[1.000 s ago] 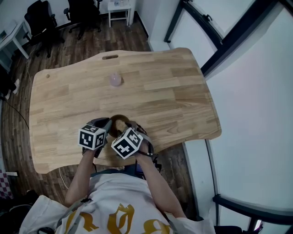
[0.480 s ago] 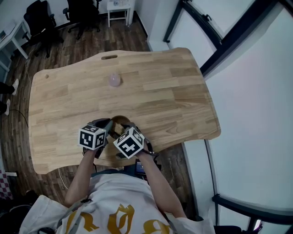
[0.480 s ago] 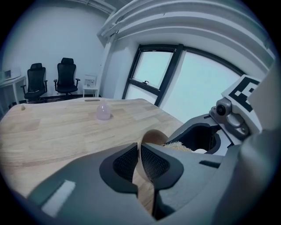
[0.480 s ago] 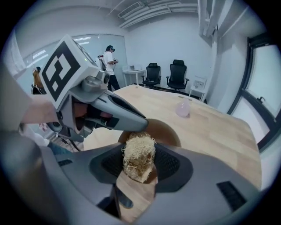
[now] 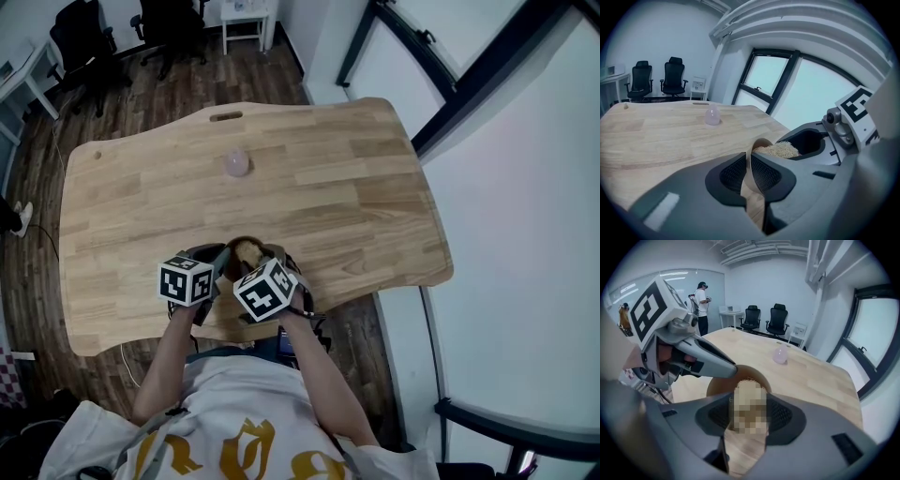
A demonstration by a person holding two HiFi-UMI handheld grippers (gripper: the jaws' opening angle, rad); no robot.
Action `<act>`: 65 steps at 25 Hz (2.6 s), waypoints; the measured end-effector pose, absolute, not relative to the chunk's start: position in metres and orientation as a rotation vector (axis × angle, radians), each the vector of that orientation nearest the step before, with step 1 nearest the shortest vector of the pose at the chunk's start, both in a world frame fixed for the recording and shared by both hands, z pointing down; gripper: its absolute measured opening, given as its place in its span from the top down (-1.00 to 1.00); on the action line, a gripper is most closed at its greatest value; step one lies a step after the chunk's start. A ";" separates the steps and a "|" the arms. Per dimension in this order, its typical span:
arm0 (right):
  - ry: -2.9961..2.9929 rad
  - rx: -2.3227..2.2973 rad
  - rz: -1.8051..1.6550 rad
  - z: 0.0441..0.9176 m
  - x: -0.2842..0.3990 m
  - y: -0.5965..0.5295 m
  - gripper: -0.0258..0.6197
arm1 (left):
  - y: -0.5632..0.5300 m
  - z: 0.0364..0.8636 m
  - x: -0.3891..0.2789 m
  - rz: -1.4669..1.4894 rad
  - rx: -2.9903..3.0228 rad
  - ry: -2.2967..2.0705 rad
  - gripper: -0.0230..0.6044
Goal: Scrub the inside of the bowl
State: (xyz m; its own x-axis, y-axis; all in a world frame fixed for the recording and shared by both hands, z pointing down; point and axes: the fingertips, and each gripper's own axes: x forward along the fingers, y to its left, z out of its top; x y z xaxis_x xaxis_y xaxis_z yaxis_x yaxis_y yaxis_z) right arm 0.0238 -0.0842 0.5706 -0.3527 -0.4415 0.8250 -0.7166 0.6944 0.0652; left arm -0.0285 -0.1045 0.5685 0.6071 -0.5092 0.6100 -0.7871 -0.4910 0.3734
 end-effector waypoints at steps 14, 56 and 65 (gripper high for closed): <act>-1.995 0.820 0.393 0.568 0.016 -0.082 0.35 | -0.103 0.570 -0.038 0.500 2.157 -1.011 0.84; -2.078 0.662 0.418 0.564 0.009 -0.069 0.35 | -0.113 0.566 -0.038 0.342 2.077 -0.970 0.84; -2.105 0.679 0.368 0.562 0.003 -0.073 0.36 | -0.111 0.569 -0.040 0.333 2.059 -0.968 0.84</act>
State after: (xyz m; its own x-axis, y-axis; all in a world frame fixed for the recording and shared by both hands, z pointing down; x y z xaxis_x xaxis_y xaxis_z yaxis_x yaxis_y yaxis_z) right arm 0.0033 -0.0731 0.5620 -0.4736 -0.3323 0.8157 -0.5895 0.8077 -0.0132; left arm -0.0399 -0.1112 0.5689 0.6702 -0.5198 0.5297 -0.7357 -0.3711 0.5667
